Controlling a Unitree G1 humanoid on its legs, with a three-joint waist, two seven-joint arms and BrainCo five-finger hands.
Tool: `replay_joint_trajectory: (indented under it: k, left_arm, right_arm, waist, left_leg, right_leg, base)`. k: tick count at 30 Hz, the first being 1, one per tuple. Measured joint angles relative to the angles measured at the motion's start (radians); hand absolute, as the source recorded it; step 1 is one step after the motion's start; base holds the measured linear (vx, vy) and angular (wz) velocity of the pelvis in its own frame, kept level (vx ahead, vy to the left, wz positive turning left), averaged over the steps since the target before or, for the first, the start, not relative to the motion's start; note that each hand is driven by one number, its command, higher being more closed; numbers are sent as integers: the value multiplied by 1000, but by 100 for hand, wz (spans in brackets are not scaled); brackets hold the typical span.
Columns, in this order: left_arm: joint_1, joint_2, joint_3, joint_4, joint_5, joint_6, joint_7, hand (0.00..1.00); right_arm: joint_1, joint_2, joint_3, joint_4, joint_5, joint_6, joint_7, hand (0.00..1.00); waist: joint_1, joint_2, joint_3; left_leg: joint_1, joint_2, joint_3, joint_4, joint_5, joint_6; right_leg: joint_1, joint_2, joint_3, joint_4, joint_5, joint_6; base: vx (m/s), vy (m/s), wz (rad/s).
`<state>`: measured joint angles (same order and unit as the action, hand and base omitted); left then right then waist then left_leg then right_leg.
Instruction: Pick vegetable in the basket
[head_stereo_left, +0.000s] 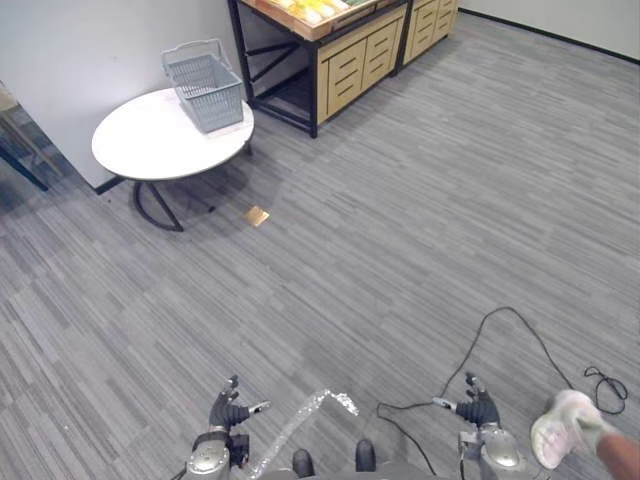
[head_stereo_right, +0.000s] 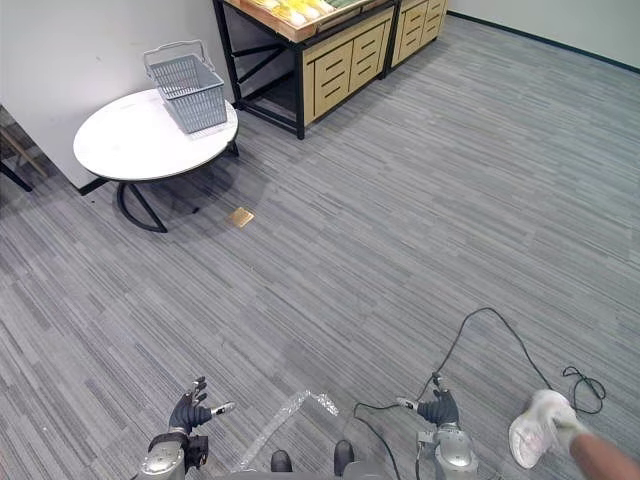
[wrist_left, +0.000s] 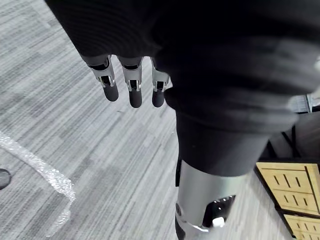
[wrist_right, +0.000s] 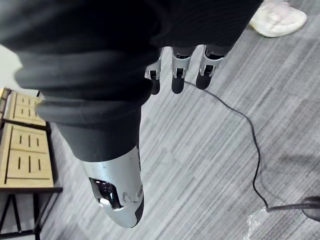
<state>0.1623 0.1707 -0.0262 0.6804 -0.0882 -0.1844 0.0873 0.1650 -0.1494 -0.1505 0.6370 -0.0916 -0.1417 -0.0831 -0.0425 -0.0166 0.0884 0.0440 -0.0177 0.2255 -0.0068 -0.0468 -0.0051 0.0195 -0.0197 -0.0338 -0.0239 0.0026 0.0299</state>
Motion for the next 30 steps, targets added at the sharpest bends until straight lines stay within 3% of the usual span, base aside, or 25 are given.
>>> replay_joint_trajectory:
  k: [12, 16, 22, 26, 28, 30]
  left_arm:
    - [49, -6, 73, -49, 21, 3, 4, 0]
    - [60, -17, 83, -40, 17, 5, 9, 0]
    - [63, -32, 126, -40, -17, 6, 44, 0]
    - [61, -35, 125, -44, -31, 5, 50, 0]
    - [50, -42, 115, -52, -37, 5, 60, 0]
    - [49, -37, 97, -58, -37, 5, 68, 0]
  right_arm:
    - [1, 0, -43, -70, -12, -6, -7, 0]
    - [0, 1, -63, -71, 43, -3, -11, 0]
    - [-25, 6, -88, -70, 85, -2, -37, 0]
    - [-51, 8, -86, -70, 86, -1, -49, 0]
    - [-55, 9, -68, -72, 84, 8, -50, 0]
    - [-48, 18, -46, -84, 83, 15, -50, 0]
  waist:
    - [-9, 10, 6]
    - [-8, 20, 13]
    - [1, 13, 18]
    - [-3, 12, 21]
    - [-2, 13, 34]
    - [-20, 15, 55]
  left_leg:
    - [5, 2, -5, 7, -25, -6]
    - [-7, 4, 0, 6, -33, 4]
    - [-52, 7, 29, 33, -67, 7]
    - [-101, 10, 38, 148, -168, 16]
    - [-80, -3, 20, 166, -221, 34]
    - [-26, -8, -11, 165, -233, 43]
  right_leg:
    - [9, -1, -20, 7, -25, 7]
    - [-11, 0, -20, 20, -28, 10]
    - [-55, -1, -7, 28, -50, 25]
    - [-144, -20, 1, 224, -169, 53]
    - [-240, -49, -33, 499, -231, 65]
    - [-330, -74, -65, 749, -229, 70]
  base:
    - [-18, -10, 2]
    - [-61, 1, -1]
    - [12, 14, -9]
    - [153, 43, -7]
    - [225, 86, 6]
    - [323, 64, 43]
